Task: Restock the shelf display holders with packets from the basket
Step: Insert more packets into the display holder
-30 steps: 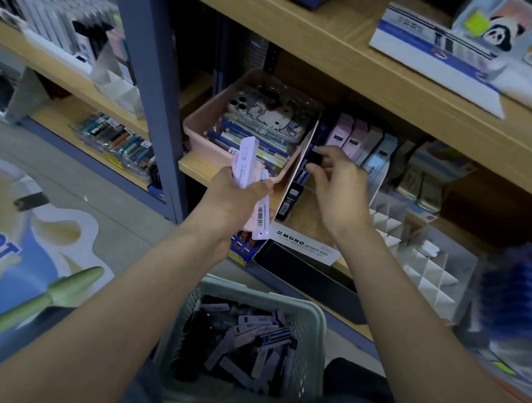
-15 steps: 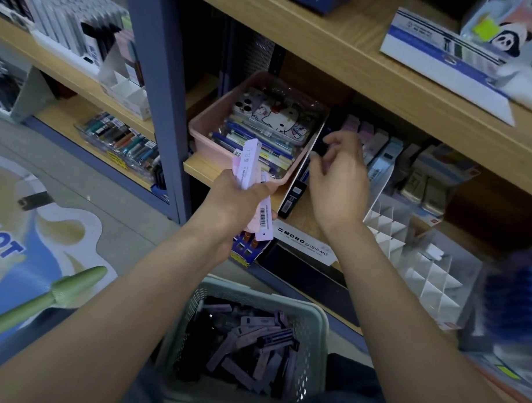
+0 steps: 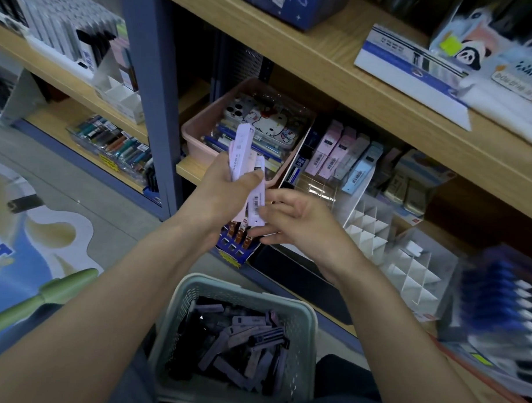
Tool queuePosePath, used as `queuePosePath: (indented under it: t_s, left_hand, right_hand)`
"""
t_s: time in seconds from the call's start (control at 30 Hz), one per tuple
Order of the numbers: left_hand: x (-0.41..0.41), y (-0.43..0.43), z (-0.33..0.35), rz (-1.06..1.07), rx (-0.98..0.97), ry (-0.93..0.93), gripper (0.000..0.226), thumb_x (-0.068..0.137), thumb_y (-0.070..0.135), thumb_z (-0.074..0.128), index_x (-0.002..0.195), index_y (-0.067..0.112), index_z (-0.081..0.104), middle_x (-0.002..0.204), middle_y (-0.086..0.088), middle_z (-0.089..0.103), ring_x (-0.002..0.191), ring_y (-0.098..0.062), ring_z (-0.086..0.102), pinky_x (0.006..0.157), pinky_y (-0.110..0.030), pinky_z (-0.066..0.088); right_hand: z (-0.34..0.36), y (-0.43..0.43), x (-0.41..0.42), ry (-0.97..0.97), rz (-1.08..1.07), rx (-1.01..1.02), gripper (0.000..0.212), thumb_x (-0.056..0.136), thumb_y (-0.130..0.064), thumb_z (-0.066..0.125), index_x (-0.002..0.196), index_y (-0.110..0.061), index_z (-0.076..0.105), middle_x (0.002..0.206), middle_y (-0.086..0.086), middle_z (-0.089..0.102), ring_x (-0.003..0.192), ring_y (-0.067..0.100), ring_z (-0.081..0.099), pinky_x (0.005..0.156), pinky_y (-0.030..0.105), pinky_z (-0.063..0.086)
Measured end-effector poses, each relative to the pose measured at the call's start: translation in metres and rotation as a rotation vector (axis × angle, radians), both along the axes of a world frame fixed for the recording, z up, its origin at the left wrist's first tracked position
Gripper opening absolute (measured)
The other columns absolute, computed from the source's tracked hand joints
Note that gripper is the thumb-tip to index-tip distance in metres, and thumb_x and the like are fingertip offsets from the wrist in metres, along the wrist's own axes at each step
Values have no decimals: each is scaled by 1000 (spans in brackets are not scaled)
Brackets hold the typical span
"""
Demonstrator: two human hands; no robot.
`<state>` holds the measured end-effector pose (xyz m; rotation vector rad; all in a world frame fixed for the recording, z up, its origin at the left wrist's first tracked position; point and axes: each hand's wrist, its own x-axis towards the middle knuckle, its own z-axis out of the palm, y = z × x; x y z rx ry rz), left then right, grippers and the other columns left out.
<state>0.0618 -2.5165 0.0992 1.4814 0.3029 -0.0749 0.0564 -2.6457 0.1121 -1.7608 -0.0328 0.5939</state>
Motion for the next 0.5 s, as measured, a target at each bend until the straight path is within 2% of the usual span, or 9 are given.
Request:
queuePosePath:
  t_s: [0.03,0.1,0.17,0.23,0.27,0.37,0.43,0.5]
  left_hand:
    - [-1,-1,0,-19,9,4,30,95,20,52,124,16,46,88,7,54,76,-5,50,58,-17,42]
    - [-3,-4,1,-43,-1,31,17,95,21,52,112,22,48,84,7,52,76,-6,48,63,-21,40]
    - [-4,-7,4,-59,-12,53,6,95,22,52,97,26,50,83,3,54,72,-9,49,57,-20,44]
    - [-5,-10,6,-61,-54,63,4,96,21,52,96,25,53,87,-6,55,69,-12,49,48,-17,45]
    - [-6,-11,7,-57,-74,65,4,96,21,52,98,23,54,91,-9,56,71,-14,51,48,-17,45]
    - [-7,-14,8,-61,-81,47,9,96,24,50,97,19,58,97,-11,60,81,-18,54,58,-23,45]
    - [-9,-16,9,-61,-89,27,11,96,25,49,91,22,57,98,-8,62,81,-14,55,63,-23,43]
    - [-10,-19,9,-57,-95,8,11,96,26,49,91,21,57,95,-8,61,82,-15,55,66,-25,43]
  right_hand:
    - [-2,-3,-1,-79,-42,-57,26,93,-7,55,118,-10,61,98,7,70,70,12,68,65,19,56]
    - [-5,-8,-2,-375,-118,-305,26,91,-9,57,114,-17,65,90,1,70,67,6,66,64,16,55]
    - [-4,-11,-6,-642,-132,-542,24,88,-10,58,109,-19,67,81,-4,67,64,7,63,60,13,50]
    - [-1,-12,-10,-750,-87,-652,25,88,-11,57,110,-18,66,80,-1,66,62,13,59,58,17,48]
    - [0,-13,-12,-775,-55,-695,26,89,-13,56,113,-17,65,82,2,66,62,16,57,59,21,48]
    - [-4,-12,-16,-861,-33,-786,25,90,-14,55,112,-13,65,76,8,65,55,24,54,54,35,52]
    - [-9,-14,-16,-973,-63,-794,22,82,-10,56,100,-8,70,63,8,61,44,23,50,41,32,47]
    - [-13,-17,-15,-1067,-85,-802,25,73,-6,59,96,-6,70,61,7,60,42,26,53,36,28,43]
